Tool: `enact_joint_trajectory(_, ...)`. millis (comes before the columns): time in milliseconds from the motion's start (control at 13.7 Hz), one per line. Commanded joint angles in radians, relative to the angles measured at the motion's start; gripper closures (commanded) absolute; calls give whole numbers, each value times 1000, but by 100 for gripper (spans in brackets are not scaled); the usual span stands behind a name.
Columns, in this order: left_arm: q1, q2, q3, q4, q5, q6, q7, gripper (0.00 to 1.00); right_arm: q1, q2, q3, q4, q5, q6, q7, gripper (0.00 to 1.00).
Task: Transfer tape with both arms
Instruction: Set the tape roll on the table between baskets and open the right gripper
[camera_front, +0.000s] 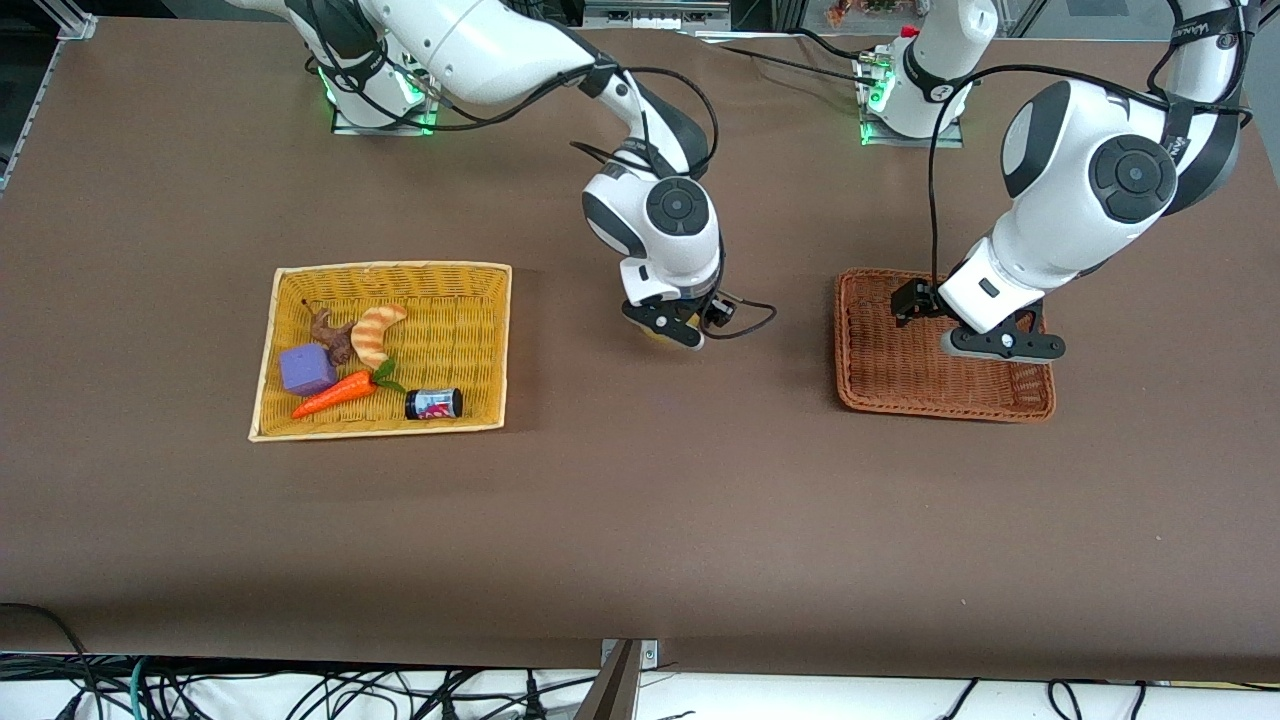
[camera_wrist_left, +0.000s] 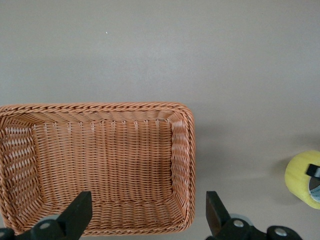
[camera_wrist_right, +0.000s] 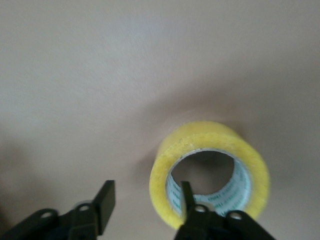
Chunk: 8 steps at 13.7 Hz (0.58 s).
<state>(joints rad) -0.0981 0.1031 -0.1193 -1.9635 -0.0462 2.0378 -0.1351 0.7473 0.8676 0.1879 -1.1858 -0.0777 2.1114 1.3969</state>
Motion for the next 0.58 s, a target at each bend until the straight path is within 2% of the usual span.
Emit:
enact_joint_trajectory(0,15,-13,-13,-11,-21,9,-3,0,-35,-108,-15,20,-7,-155,-105,0)
enact_joint_trajectory(218,14,-5,-52,-11,-43,12,-35,0,-147,-235,-22,12,-2,-327,-426,0)
enact_joint_trajectory(510,12,47,-176,-11,-41,76,-214,0,-326,-372,-134,12,25,-618,-972,0)
